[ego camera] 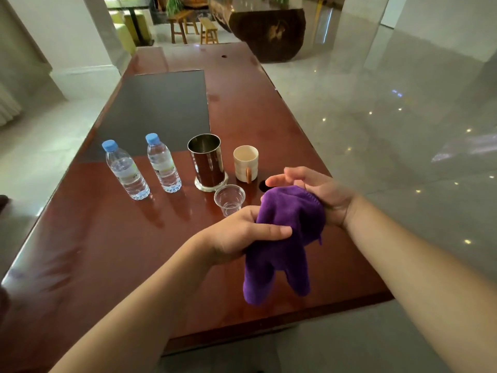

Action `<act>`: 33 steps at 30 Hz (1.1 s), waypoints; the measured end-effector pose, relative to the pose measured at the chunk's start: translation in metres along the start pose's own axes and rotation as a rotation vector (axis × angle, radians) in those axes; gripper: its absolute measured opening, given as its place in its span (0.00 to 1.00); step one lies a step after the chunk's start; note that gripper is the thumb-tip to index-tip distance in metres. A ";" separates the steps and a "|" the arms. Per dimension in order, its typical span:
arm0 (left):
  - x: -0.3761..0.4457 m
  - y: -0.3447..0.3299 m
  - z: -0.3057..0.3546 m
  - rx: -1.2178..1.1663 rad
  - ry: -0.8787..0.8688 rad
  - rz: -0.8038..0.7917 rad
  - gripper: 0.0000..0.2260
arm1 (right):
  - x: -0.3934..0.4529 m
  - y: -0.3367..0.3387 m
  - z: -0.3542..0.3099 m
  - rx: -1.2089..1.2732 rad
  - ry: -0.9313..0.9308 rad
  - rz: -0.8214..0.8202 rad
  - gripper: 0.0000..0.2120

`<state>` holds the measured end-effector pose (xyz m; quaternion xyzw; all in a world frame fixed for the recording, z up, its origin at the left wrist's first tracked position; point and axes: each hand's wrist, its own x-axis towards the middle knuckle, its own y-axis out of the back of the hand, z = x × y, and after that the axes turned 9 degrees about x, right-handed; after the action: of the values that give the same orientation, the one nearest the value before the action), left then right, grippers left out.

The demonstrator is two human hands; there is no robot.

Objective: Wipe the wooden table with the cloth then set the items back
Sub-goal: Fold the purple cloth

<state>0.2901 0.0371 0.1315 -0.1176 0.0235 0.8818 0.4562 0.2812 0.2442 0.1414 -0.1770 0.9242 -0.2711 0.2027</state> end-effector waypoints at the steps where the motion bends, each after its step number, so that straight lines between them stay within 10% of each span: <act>1: -0.003 -0.002 0.002 -0.077 0.006 0.000 0.06 | 0.001 0.001 0.003 0.038 0.004 0.009 0.25; 7: -0.020 -0.003 -0.002 -0.358 0.046 0.079 0.09 | 0.004 0.012 0.069 0.264 -0.097 0.209 0.51; 11: -0.026 0.000 -0.004 -0.444 0.105 0.180 0.19 | -0.012 0.021 0.128 0.232 -0.021 0.347 0.30; 16: -0.026 0.005 -0.017 -0.514 0.288 0.381 0.23 | -0.031 -0.003 0.124 0.537 0.000 -0.013 0.48; 21: -0.037 0.011 -0.030 -0.312 0.417 0.398 0.12 | -0.035 0.007 0.114 0.327 -0.120 0.087 0.21; 33: -0.169 0.038 -0.046 -0.496 0.155 0.406 0.23 | 0.031 -0.072 0.095 0.156 -0.335 -0.051 0.20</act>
<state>0.3622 -0.1267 0.1227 -0.2845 -0.1344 0.9220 0.2256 0.3151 0.1333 0.1011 -0.2270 0.8488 -0.3138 0.3599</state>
